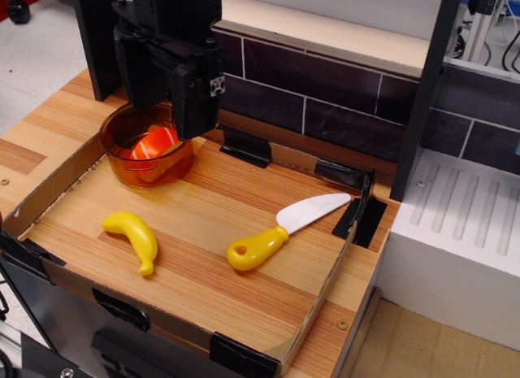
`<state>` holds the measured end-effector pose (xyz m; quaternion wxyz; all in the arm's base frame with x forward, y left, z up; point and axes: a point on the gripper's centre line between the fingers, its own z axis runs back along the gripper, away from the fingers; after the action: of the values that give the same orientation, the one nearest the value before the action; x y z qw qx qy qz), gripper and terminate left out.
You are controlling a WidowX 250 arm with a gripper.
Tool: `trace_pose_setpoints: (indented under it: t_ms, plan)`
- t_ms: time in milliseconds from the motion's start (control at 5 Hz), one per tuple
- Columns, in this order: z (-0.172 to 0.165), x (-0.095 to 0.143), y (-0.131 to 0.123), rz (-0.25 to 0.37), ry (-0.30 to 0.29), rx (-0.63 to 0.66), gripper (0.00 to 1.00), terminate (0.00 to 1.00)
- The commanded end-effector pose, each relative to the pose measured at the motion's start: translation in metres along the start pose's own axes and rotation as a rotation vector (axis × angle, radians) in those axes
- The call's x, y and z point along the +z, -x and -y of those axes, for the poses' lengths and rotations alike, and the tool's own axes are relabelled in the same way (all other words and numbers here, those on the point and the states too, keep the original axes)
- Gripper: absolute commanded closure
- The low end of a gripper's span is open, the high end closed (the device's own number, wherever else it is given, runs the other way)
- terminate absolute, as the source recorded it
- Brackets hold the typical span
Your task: Take sushi out of pot
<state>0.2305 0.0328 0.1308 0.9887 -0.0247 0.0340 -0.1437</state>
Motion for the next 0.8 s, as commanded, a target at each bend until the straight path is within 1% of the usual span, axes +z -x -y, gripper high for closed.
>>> trace_pose_setpoints:
  t_ms: [0, 200, 400, 600]
  plan:
    - [0.000, 0.000, 0.000, 0.000, 0.000, 0.000, 0.00, 0.00]
    - [-0.021, 0.024, -0.001, 0.049, 0.087, 0.089, 0.00, 0.00]
    - [-0.046, 0.038, -0.006, 0.088, 0.112, 0.155, 0.00, 0.00]
    - [-0.079, 0.038, -0.011, 0.132, 0.099, 0.203, 0.00, 0.00]
